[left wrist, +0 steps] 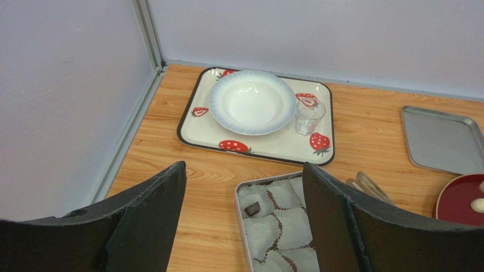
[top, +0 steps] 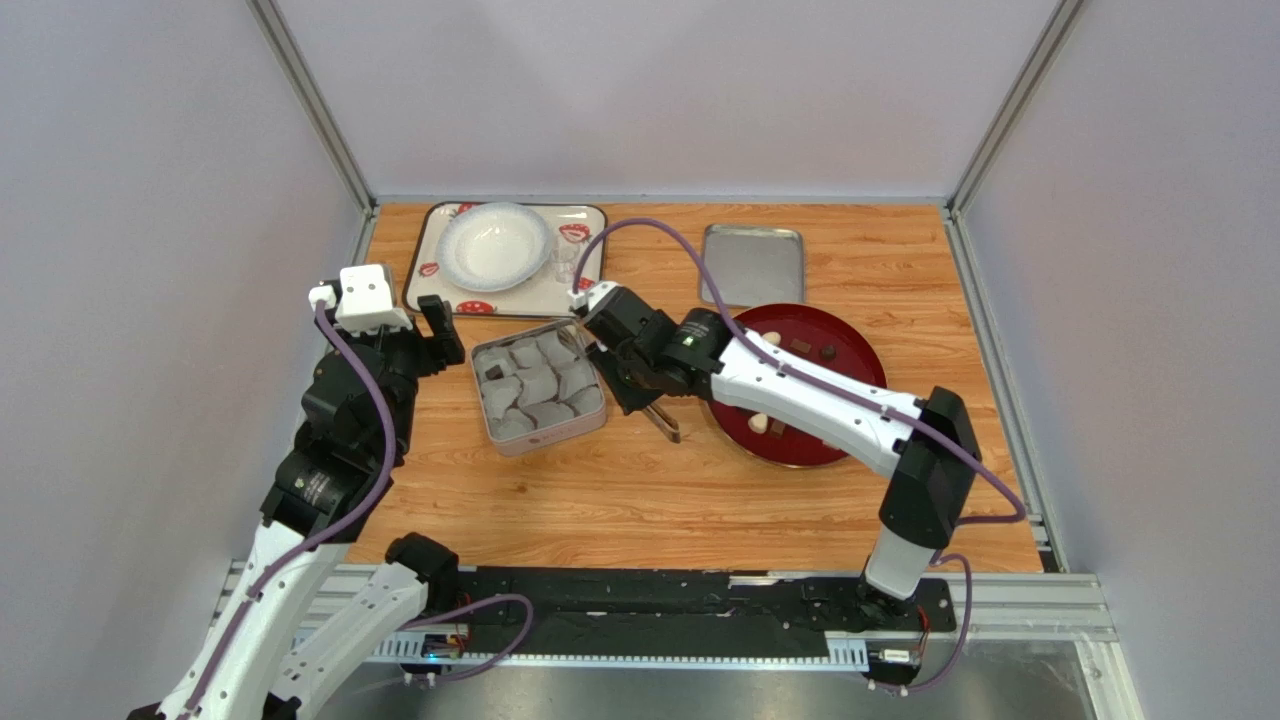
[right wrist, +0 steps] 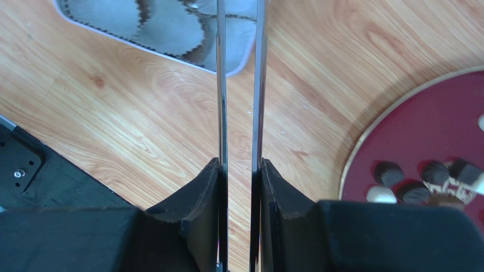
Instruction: Pack the chocolate
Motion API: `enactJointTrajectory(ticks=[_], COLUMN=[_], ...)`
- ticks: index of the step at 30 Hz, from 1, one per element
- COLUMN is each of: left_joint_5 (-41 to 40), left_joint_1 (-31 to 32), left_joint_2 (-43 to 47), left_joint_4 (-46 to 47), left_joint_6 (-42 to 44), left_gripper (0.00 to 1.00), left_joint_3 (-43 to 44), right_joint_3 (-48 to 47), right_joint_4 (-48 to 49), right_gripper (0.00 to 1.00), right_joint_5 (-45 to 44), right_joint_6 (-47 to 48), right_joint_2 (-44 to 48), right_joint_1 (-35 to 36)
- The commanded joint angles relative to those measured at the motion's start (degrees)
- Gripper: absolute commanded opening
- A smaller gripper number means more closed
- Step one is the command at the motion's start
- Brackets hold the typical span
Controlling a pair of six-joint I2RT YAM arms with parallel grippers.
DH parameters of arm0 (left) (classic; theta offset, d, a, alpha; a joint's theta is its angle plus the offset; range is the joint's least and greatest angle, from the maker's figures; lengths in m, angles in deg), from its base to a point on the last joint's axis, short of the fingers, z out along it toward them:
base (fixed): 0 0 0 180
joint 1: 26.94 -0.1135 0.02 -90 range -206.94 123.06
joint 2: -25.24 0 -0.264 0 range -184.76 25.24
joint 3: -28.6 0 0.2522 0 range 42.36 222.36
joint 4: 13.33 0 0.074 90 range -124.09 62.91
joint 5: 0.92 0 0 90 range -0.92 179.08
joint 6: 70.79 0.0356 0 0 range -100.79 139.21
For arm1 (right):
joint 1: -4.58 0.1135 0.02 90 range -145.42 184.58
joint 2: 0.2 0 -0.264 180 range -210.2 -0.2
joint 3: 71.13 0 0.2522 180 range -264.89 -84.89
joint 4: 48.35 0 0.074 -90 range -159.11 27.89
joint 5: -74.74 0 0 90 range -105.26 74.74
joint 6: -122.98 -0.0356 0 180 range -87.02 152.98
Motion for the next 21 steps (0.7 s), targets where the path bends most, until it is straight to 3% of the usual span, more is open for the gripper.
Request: enactJointTrajectory(ticks=[1,11,21], left_joint_5=[-0.13,-0.05,0.22], left_joint_1=[-0.23,-0.23,-0.23], left_joint_2=[0.42,0.42,0.59], left_joint_4=[1.1,1.19,1.19], left_joint_6=[-0.32,-0.41,-0.41], left_gripper=[0.83,0.83,0.83], left_joint_3=[0.07,0.07,0.07], right_joint_3=[-7.09,-17.03,-18.89], right_joint_4=[2.14,3.28,3.28], right_gripper=[0.22,0.24,0.25], right_joint_5=[1.34,6.17,6.09], right_joint_6=[3.07,5.27,5.01], right_joint_2=[-5.01,-16.62,-21.73], right_joint_1=[3.51,7.3,7.39])
